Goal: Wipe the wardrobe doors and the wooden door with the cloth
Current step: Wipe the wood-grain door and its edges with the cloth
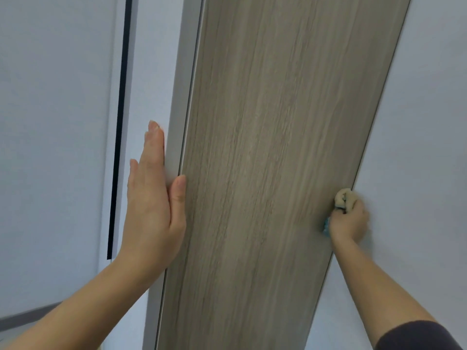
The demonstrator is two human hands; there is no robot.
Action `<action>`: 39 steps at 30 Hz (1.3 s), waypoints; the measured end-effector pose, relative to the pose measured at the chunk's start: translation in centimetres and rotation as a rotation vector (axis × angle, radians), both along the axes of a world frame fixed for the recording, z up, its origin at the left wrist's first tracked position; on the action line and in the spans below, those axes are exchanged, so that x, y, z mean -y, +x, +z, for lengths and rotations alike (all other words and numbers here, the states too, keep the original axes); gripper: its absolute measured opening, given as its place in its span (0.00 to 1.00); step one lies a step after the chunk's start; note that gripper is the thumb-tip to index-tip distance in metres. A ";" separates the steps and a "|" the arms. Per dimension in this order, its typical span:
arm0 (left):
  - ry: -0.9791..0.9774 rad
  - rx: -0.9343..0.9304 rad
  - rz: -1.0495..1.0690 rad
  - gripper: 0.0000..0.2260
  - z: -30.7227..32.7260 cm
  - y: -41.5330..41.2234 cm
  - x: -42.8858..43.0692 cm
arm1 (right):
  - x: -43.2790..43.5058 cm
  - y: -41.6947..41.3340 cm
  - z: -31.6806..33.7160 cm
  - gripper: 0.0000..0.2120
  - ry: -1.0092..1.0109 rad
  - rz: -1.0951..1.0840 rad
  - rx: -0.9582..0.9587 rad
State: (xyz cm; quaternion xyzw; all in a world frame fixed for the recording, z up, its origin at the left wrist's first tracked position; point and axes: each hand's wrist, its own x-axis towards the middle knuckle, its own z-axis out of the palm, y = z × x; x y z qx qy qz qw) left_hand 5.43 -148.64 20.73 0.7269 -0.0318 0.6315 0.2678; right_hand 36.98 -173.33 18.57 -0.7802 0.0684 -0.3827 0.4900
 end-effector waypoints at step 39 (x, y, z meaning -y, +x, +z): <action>-0.010 -0.055 -0.033 0.30 -3.6 -0.6 0.0 | -0.9 -1.3 5.6 0.09 0.012 0.109 0.186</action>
